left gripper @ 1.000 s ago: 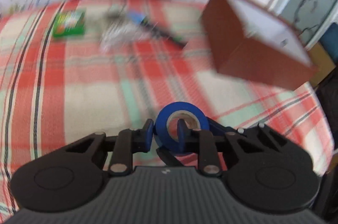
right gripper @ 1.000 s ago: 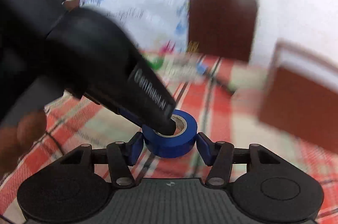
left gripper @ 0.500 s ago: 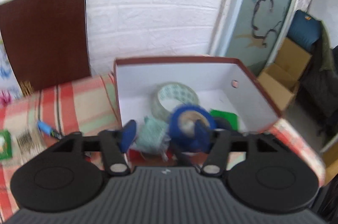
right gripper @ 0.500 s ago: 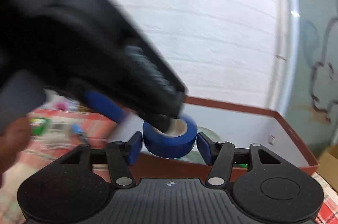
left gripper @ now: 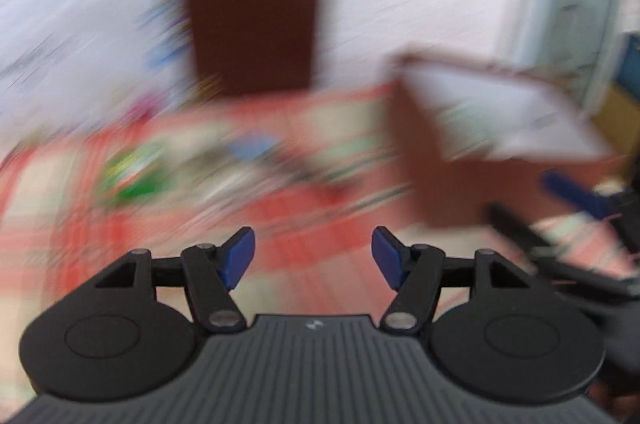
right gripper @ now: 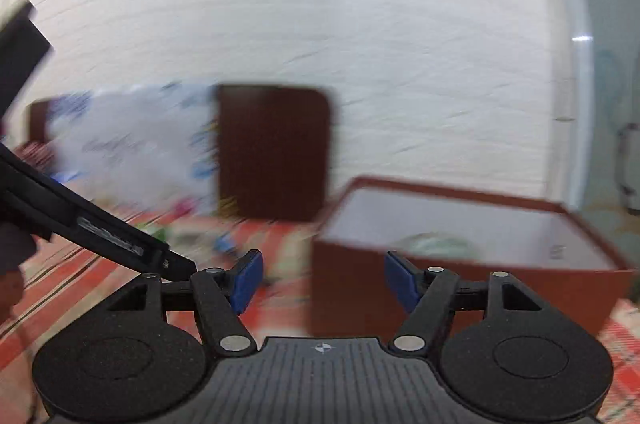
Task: Organize objects
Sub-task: 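Move the left gripper back to the green snack box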
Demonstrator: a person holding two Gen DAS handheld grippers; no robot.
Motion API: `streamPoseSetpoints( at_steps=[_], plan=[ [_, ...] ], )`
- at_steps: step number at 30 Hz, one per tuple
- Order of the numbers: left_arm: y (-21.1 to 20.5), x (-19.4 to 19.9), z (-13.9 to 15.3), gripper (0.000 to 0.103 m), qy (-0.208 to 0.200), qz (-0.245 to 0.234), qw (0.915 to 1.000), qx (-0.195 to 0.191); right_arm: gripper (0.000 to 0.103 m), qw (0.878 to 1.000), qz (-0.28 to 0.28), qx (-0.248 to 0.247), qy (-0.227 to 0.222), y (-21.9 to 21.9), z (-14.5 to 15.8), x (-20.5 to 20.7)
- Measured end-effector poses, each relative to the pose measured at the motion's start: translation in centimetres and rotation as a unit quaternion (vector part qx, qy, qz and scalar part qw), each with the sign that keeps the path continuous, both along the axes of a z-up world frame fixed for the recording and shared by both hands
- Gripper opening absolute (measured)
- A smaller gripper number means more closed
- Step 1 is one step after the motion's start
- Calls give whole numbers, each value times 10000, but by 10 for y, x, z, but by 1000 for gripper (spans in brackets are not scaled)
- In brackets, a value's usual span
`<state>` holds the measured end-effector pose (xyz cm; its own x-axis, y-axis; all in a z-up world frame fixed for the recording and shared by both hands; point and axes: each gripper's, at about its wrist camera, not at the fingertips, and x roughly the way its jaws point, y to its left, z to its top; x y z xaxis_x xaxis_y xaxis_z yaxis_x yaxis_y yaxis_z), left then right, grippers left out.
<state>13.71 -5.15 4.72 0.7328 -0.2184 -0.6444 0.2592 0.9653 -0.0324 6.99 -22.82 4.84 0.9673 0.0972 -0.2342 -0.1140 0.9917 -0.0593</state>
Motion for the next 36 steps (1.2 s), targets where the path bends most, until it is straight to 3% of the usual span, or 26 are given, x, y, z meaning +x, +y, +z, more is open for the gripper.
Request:
streamPoseSetpoints(
  at_steps=[3,5,6,7,8,10,11,14,17,20,21,25,30,34,35,36],
  plan=[
    [61,4,-29,67,163,901,9953,322,62,9951,720,-62,678,32,-15,23],
    [100,4,-43,68,59,1469,9878,514,62,9913,978,-187,866,60,-18,29],
    [118,3,-49,73,-39,1708,9838,535,63,9896,1077,-221,925,75,-16,30],
    [136,-1,-54,86,-235,1910,9802,470,63,9880,1163,-202,996,84,-13,32],
    [153,-6,-60,89,-367,2123,9760,316,63,9865,1241,-141,1062,94,-10,44],
    [180,-12,-59,89,-503,2315,9704,-467,63,9835,1407,-16,1134,115,-3,72],
    [185,-11,-60,89,-519,2382,9681,-584,63,9820,1482,26,1167,128,0,87],
    [185,-11,-61,90,-608,2293,9693,-647,63,9782,1600,27,1321,170,-1,139],
    [188,-11,-63,90,-646,2241,9690,-813,71,9775,1301,-208,1646,209,-18,187],
    [189,-14,-65,91,-678,2238,9670,-1009,67,9750,1108,-374,1890,229,-40,215],
    [189,-14,-65,91,-682,2232,9668,-1043,62,9765,1133,-389,1789,229,-40,212],
    [188,-15,-66,92,-692,2205,9666,-1105,61,9744,1325,-467,1753,216,-42,179],
    [187,-14,-65,92,-681,2199,9680,-1002,61,9699,1558,-329,1844,164,-45,91],
    [180,-12,-65,92,-640,2189,9707,-758,61,9715,1351,-361,1911,112,-43,18],
    [178,-12,-65,92,-621,2182,9716,-673,63,9732,1207,-324,1929,99,-43,3],
    [175,-11,-65,92,-599,2170,9726,-583,72,9751,1024,-257,1951,87,-43,-10]
  ],
)
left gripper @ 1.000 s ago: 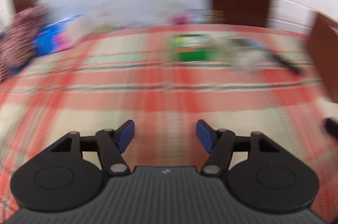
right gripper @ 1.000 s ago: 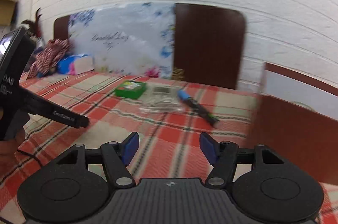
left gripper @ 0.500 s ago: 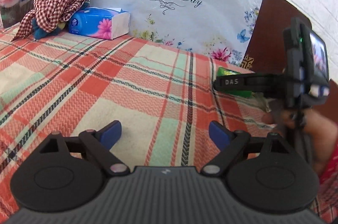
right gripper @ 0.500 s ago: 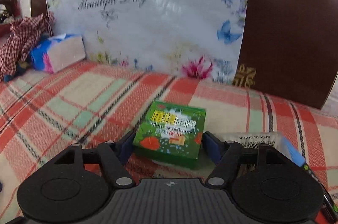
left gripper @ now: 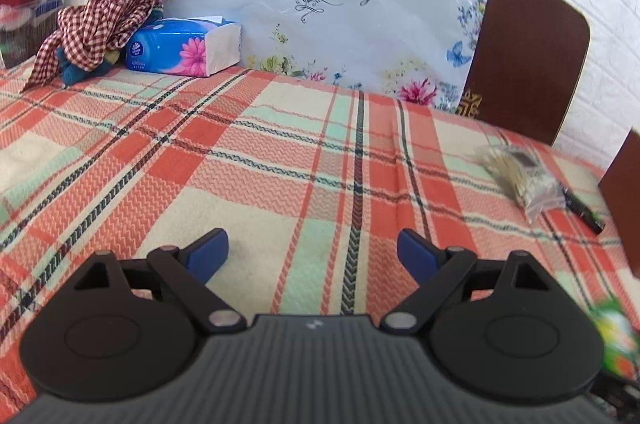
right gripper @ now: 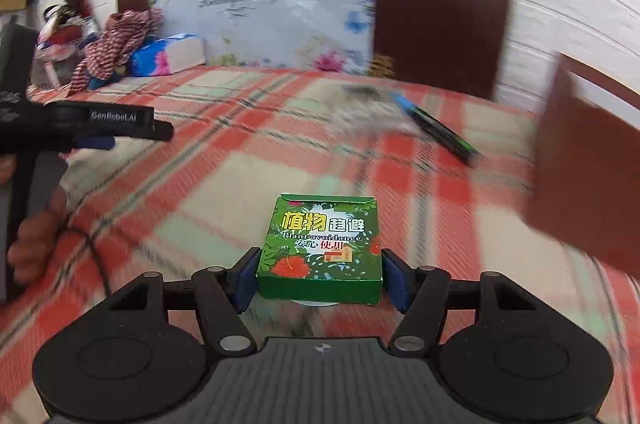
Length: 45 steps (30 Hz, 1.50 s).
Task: Organize objects
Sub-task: 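Move the left gripper back to the green snack box, then grasp the green snack box with the left gripper, then carry the green snack box into the brown box and release it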
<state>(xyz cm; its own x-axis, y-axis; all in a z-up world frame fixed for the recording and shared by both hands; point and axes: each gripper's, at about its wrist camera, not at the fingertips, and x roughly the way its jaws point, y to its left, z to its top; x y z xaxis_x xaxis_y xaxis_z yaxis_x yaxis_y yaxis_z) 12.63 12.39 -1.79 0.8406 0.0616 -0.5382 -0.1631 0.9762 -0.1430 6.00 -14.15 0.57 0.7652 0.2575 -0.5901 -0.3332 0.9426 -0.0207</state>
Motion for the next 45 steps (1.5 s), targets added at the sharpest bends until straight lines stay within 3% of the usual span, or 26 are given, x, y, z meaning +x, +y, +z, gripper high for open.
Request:
streamPoseSetpoints(
  at_steps=[5,9,12,18,20,22,23,24,27,32,36,40,45],
  plan=[
    [-22,4,5,91,416,-184,9978,490,77,9983,-560,171,17,-38,0,-32],
    [-56,-23,30,90,379,-989,9938,-339,81,9987,-494,140,-27,-38,-1,-37],
    [-99,-31,42,90,462,-1858,9795,-631,82,9991,-415,68,-31,-34,-3,-36],
    [-167,-22,37,88,847,-2809,9553,-364,83,9993,-341,157,17,-36,-3,-32],
    [-175,-18,25,68,1198,-2930,9478,-383,82,9995,-280,159,74,-36,-1,-25],
    [-174,-22,22,66,1206,-2937,9469,-509,76,9996,-229,132,91,-34,-1,-17],
    [-175,-23,22,57,1238,-3003,9443,-536,66,9997,-166,150,90,-32,-1,-12],
    [-175,-24,23,53,1274,-3068,9412,-610,66,9998,-101,147,82,-30,0,-9],
    [-178,-23,34,52,1348,-2927,9447,-608,65,9997,-106,212,-79,-30,2,-12],
    [-206,-22,84,52,652,-3240,9426,-481,65,9899,-565,243,-1274,-46,27,-31],
    [-248,-6,120,52,142,-3646,9306,-310,66,9743,-1080,204,-1967,-73,51,-24],
    [-297,21,140,53,-108,-3969,9177,-153,66,9622,-1478,139,-2282,-107,65,-1],
    [-355,49,139,63,-110,-4198,9075,-15,65,9532,-1972,2,-2293,-144,67,31]
  ],
)
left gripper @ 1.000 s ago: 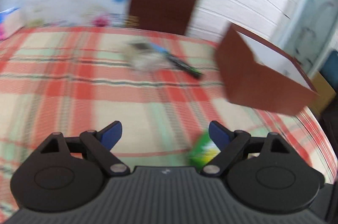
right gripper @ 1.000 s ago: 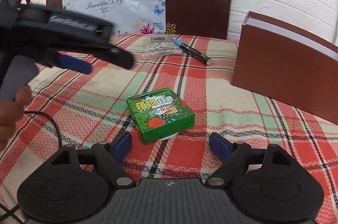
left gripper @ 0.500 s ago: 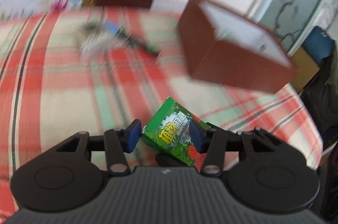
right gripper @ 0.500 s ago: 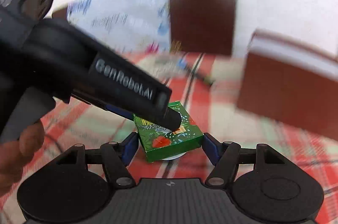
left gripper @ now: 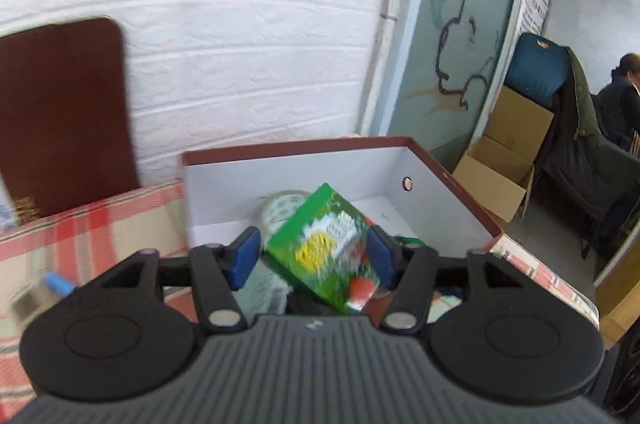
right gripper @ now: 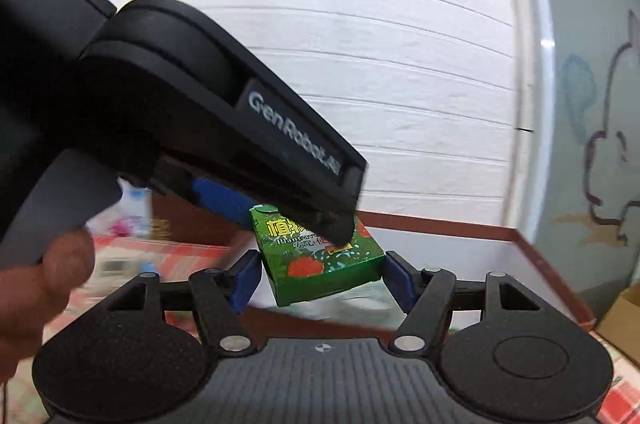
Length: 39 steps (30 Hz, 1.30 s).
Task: Organize objects
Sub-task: 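Carry the green snack box into the brown box and release it, then move the left gripper to the clear bag of cotton swabs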
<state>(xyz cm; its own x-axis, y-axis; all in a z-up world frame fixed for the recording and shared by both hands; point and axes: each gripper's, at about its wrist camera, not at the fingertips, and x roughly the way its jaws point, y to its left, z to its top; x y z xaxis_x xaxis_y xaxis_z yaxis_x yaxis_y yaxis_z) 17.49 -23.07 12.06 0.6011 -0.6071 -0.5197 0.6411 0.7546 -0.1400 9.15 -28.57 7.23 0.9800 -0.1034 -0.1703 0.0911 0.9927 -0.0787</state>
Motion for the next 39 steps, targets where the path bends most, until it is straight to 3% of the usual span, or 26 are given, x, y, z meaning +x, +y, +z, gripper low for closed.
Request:
streamPoseSetpoints(
  at_steps=[1,3,5,7,11,17,21,24,26,28,32,34,35,37,39],
  plan=[
    [-9,5,-3,64,15,-5,10000,41,64,9998,-203,-76,26,-7,-2,7],
    [-25,11,-8,71,42,110,9998,155,81,9960,-827,-302,140,-22,-7,23],
    [-34,15,-14,73,67,170,9997,138,82,9905,-1347,-236,138,-42,-11,27],
    [-38,14,-19,73,-8,214,9996,192,82,9885,-1506,30,101,-60,-12,21],
    [-32,9,-29,74,-43,382,9988,302,82,9872,-1522,470,20,-72,-16,12],
    [-1,-17,-18,74,-174,598,9979,153,82,9887,-1423,361,-306,-63,-11,-9],
    [40,-49,-15,78,-436,881,9951,102,83,9886,-1294,687,-352,-57,-11,-35],
    [82,-64,-32,79,-372,1320,9902,278,83,9903,-1018,922,-187,-41,-17,-49],
    [117,-64,-54,79,-155,1765,9827,534,83,9934,-601,970,60,-21,-22,-54],
    [155,-62,-76,79,32,2375,9677,839,82,9950,-62,917,385,4,-27,-51],
    [245,-56,-112,79,341,3591,9266,1064,73,9872,1114,618,957,60,-36,-41],
    [279,-53,-129,81,281,4056,9044,1294,71,9820,1497,304,1114,87,-42,-30],
    [295,-56,-137,98,145,4166,9001,1270,69,9802,1585,181,1172,99,-43,-21],
    [324,-60,-139,97,276,4220,9049,483,69,9773,1698,101,1265,117,-40,2],
    [321,-56,-140,100,237,4213,9048,572,69,9750,1734,69,1385,132,-37,33]
  ],
)
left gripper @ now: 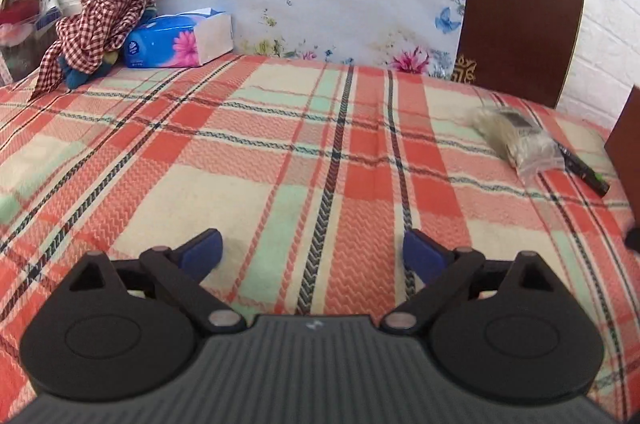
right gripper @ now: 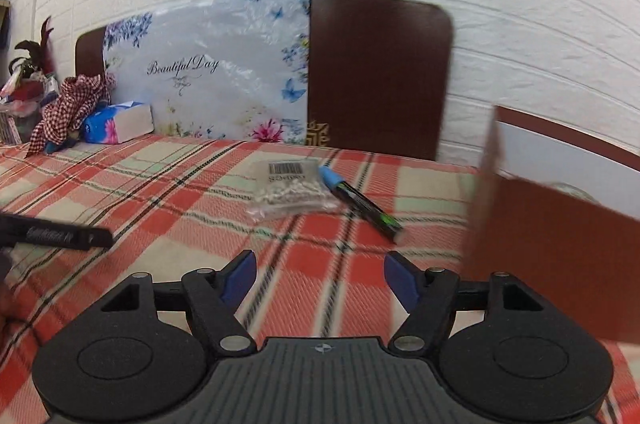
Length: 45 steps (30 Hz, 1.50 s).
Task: Organize objects
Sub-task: 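Move the left gripper to the clear bag of cotton swabs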
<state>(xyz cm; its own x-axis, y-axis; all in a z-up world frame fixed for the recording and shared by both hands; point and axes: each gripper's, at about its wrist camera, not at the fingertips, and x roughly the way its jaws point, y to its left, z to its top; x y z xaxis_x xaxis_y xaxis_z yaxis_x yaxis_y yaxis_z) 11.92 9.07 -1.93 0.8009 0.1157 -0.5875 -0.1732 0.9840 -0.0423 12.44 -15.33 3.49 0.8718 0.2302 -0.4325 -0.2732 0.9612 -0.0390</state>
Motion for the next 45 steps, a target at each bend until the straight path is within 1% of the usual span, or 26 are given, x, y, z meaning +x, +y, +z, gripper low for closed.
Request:
streamPoseSetpoints(
  at_steps=[1,2,4,5,7,8,9,10,11,12,14,18,25,28,31,33,35,39,45],
  plan=[
    [-5,1,0,100,-16,-89,9999,126,69,10000,-7,5,39,8,1,16],
    [-8,2,0,100,-43,-225,9996,174,69,10000,20,17,69,16,2,32],
    [-11,2,-1,100,-71,-323,9994,129,70,9999,52,-46,75,29,1,63],
    [-9,2,-2,100,-92,-321,9994,42,71,9998,72,-186,23,38,-2,74],
    [-6,1,-2,100,-122,-318,9994,-43,75,9980,52,-629,-40,54,-13,97],
    [-6,0,-3,100,-126,-321,9994,-40,75,9968,28,-786,113,60,-20,109],
    [-6,0,-3,100,-131,-324,9994,-42,73,9961,36,-823,327,62,-25,116],
    [-6,0,-4,100,-131,-323,9994,-56,68,9967,74,-749,313,61,-24,117],
    [-5,0,-4,100,-134,-323,9994,-71,64,9963,137,-775,333,62,-23,117],
    [-5,-1,-4,100,-135,-324,9994,-75,59,9960,158,-827,310,62,-24,113],
    [-6,-1,-4,100,-134,-324,9994,-63,56,9948,176,-970,244,62,-24,101],
    [-7,0,-4,100,-116,-320,9994,-21,55,9958,181,-840,321,49,-25,63],
    [-11,0,-4,100,-66,-301,9994,123,56,9965,220,-590,556,9,-27,-36],
    [-13,0,-3,100,-43,-273,9994,213,56,9969,127,-558,541,-9,-28,-79],
    [-15,-2,-3,101,-25,-221,9993,315,60,9972,11,-600,440,-20,-30,-108],
    [-17,-5,-2,101,-16,-175,9991,377,60,9976,-12,-531,455,-25,-31,-113],
    [-18,-9,-1,101,-6,-121,9990,432,65,9978,-68,-479,450,-27,-31,-114],
    [-21,-25,0,101,-17,-65,9985,544,65,9982,-57,-430,424,-29,-31,-115],
    [-19,-44,0,101,-16,-36,9987,511,65,9985,-15,-473,291,-28,-32,-122]
  ],
)
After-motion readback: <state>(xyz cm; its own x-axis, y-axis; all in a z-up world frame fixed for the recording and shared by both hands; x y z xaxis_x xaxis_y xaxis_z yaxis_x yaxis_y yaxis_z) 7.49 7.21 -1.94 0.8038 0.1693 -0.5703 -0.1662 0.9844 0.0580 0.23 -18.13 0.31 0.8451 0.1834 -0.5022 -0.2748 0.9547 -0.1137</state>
